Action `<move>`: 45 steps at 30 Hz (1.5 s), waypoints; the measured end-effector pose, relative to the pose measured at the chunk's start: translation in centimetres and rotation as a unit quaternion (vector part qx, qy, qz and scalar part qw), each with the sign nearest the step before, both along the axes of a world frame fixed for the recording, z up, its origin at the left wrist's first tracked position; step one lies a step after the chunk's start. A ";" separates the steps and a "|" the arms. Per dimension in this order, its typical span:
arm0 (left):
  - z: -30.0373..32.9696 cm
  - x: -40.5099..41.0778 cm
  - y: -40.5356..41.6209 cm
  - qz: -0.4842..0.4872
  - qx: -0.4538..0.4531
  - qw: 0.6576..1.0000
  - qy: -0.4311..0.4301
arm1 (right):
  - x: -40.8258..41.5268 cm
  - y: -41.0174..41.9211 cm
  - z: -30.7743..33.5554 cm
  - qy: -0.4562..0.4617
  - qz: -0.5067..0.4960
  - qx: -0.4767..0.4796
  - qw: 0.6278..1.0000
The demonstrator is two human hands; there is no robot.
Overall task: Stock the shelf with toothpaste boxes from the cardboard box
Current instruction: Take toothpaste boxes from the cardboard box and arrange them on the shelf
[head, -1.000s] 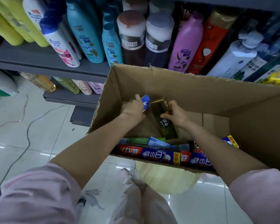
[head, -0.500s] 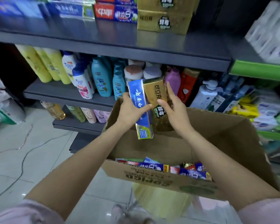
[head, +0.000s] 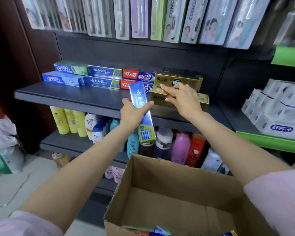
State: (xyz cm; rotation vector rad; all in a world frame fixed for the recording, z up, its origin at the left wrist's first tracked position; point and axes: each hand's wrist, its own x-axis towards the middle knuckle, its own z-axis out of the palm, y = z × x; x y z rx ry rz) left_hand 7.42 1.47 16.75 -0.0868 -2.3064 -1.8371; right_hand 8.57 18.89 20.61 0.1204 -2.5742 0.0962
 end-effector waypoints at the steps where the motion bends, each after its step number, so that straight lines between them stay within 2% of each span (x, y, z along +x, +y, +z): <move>1: 0.5 -0.8 0.0 -0.003 -0.002 1.000 0.000 | -1.2 -0.2 0.4 0.005 -0.006 0.014 1.000; 4: 1.8 -3.5 -0.1 -0.016 -0.004 1.000 0.000 | -5.2 -0.1 0.1 0.009 -0.025 0.042 0.999; 8: 2.8 -6.6 -0.3 -0.035 0.021 0.999 -0.012 | -8.3 1.0 -2.7 -0.036 -0.039 0.058 0.997; 12: 2.9 -8.6 -0.4 -0.045 0.050 0.997 -0.027 | -8.9 0.9 -3.3 -0.026 -0.118 0.039 0.992; 15: 2.7 -8.9 -0.4 -0.051 0.082 0.995 -0.039 | -8.4 1.1 -3.0 -0.067 -0.113 0.033 0.991; 17: 2.6 -8.8 -0.4 -0.052 0.111 0.991 -0.045 | -7.7 0.9 -2.4 -0.058 -0.052 -0.031 0.997; 18: 2.6 -8.7 -0.5 -0.053 0.127 0.989 -0.050 | -7.0 0.3 -2.1 -0.055 -0.003 -0.116 0.992; 19: 2.7 -8.4 -0.6 -0.055 0.145 0.986 -0.054 | -6.1 -0.6 -1.4 -0.072 0.055 -0.222 0.971; 21: 2.6 -8.0 -0.6 -0.049 0.191 0.979 -0.054 | -4.3 -2.7 -0.4 -0.174 0.156 -0.400 0.886; 22: 2.6 -7.9 -0.6 -0.037 0.207 0.976 -0.054 | -3.6 -3.6 -0.2 -0.215 0.180 -0.416 0.865; 27: 2.5 -7.6 -1.9 -0.053 0.236 0.969 -0.053 | -3.4 -5.7 0.3 -0.192 0.191 -0.370 0.889; 28: 2.7 -7.8 -2.7 -0.037 0.207 0.977 -0.036 | -3.9 -6.0 0.5 -0.187 0.174 -0.349 0.902; 30: 3.1 -8.6 -4.6 0.024 0.091 0.995 0.035 | -4.9 -6.6 1.1 -0.179 0.134 -0.290 0.931; 32: 3.3 -10.1 -6.9 0.061 -0.046 0.989 0.129 | -6.4 -7.6 1.6 -0.149 0.091 -0.227 0.958; 35: 3.4 -14.6 -10.9 0.060 -0.228 0.949 0.209 | -10.0 -10.5 2.3 -0.105 0.056 -0.168 0.979; 39: 4.7 -21.4 -15.6 0.008 -0.383 0.881 0.277 | -17.1 -14.5 2.7 -0.067 0.051 -0.141 0.986; 45: 6.6 -30.2 -19.4 -0.025 -0.566 0.782 0.261 | -26.5 -17.8 3.3 -0.025 0.038 -0.080 0.996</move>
